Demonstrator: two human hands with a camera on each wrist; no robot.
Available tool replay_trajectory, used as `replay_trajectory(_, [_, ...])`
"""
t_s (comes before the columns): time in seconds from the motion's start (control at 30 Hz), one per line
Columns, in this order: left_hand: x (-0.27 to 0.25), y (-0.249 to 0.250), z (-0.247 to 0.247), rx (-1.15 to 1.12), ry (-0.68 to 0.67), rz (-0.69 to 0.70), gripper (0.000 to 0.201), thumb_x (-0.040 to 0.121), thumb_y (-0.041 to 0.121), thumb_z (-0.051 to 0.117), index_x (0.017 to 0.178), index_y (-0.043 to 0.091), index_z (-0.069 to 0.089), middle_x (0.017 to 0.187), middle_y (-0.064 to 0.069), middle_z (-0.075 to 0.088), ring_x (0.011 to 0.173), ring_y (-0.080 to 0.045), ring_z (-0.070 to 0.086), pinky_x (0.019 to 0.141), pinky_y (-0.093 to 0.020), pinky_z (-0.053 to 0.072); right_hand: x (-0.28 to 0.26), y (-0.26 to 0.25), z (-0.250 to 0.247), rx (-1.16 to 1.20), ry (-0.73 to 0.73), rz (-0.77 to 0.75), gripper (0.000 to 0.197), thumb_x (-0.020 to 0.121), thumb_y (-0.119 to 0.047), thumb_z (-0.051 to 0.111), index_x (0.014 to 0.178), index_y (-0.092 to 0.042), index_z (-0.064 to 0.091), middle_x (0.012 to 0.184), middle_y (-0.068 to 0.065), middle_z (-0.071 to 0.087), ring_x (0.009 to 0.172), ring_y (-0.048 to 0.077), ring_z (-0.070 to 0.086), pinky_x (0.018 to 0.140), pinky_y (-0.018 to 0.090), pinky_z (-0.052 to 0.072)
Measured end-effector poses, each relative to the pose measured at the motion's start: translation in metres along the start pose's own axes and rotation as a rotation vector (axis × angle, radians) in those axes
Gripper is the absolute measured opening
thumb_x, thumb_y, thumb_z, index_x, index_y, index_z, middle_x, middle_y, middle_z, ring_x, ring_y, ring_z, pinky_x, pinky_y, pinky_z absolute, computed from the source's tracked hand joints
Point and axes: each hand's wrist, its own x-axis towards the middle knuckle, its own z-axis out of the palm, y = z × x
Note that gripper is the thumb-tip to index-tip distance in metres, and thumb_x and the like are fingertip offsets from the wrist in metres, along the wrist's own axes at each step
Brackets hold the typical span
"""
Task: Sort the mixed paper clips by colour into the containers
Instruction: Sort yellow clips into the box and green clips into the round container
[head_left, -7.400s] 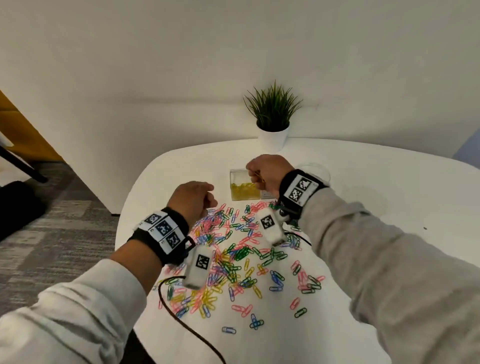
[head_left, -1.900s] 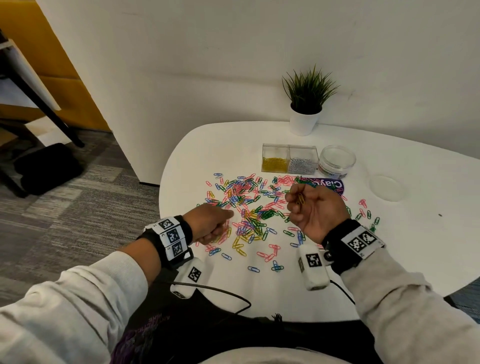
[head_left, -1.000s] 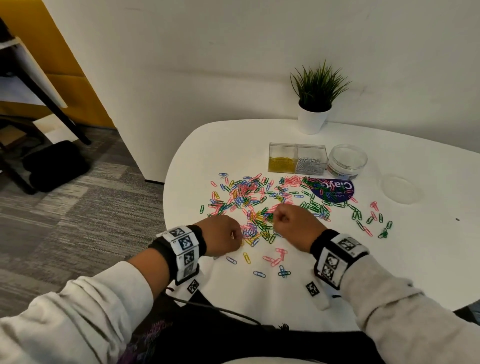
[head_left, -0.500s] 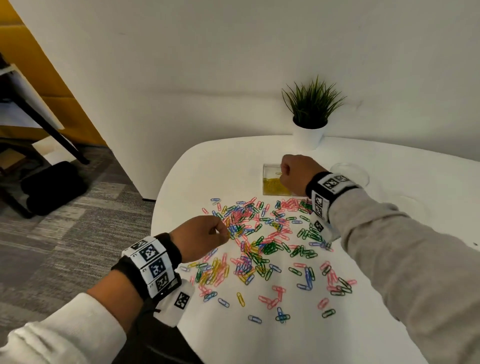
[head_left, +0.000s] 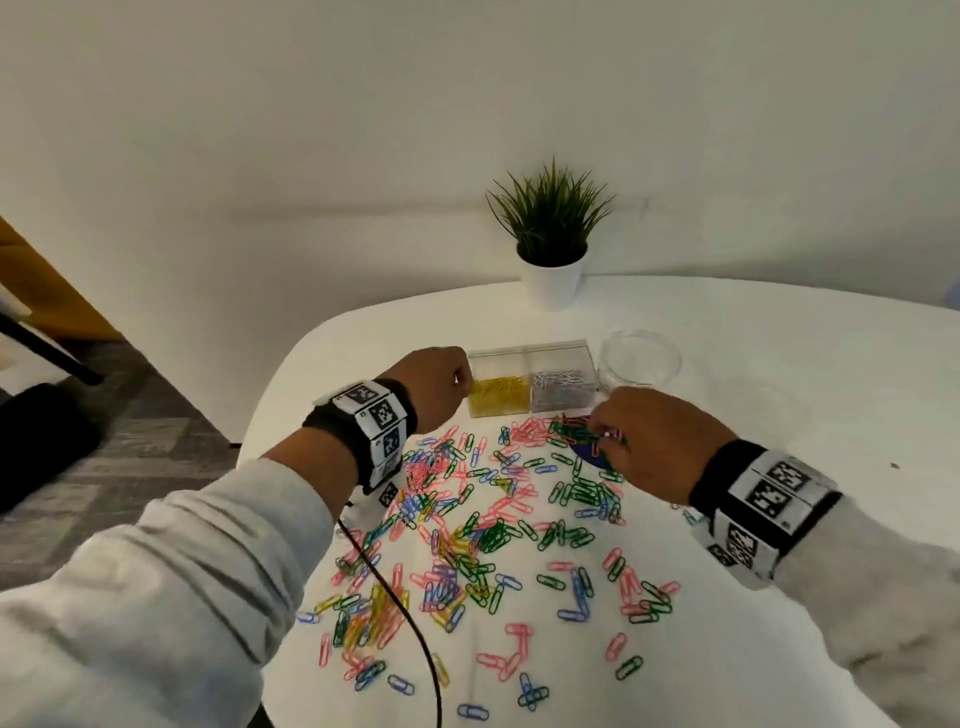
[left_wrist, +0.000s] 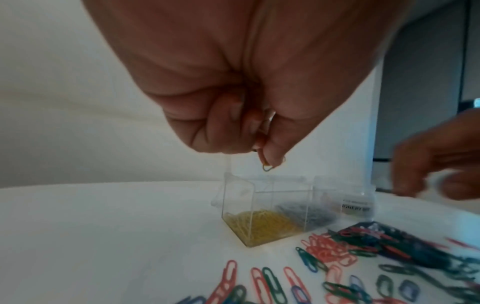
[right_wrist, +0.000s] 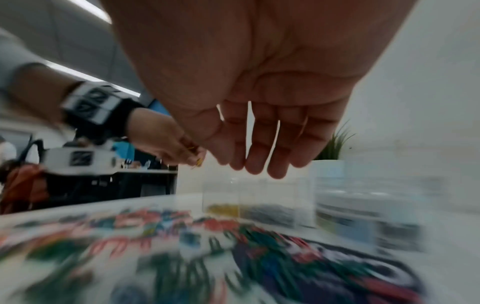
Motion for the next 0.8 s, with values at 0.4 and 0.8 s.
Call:
replay_trajectory(0.4, [0.053,0.035,0.014,-0.087,-0.101,0.053,0.047,0.083,-0.006,0.047,0.115,0.028,0.040,0.111,-0.010,0.057,0.085,-0.026,0.058,0.078,-0.046,0.054,-0.093,0.047,0.036,-0.175,-0.206,0.185,0.037,0.097,-0.046,0.035,0.128,-0.033,0.050,0.124,-0.013,0.058,0.114,0.014,0.057,0.096,0.026,0.044])
replay_trajectory(0.8, [-0.059,0.023,0.019,0.151,-0.157,0.141,0.022,0.098,0.028,0.049,0.113,0.036,0.063,0.123,0.012,0.055,0.112,-0.013,0.054,0.098,-0.031,0.045,-0.055,-0.008,0.040,-0.081,-0.092,0.022,0.031,0.098,-0.023,0.044,0.126,-0.028,0.056,0.118,-0.004,0.053,0.103,0.017,0.056,0.084,0.032,0.050])
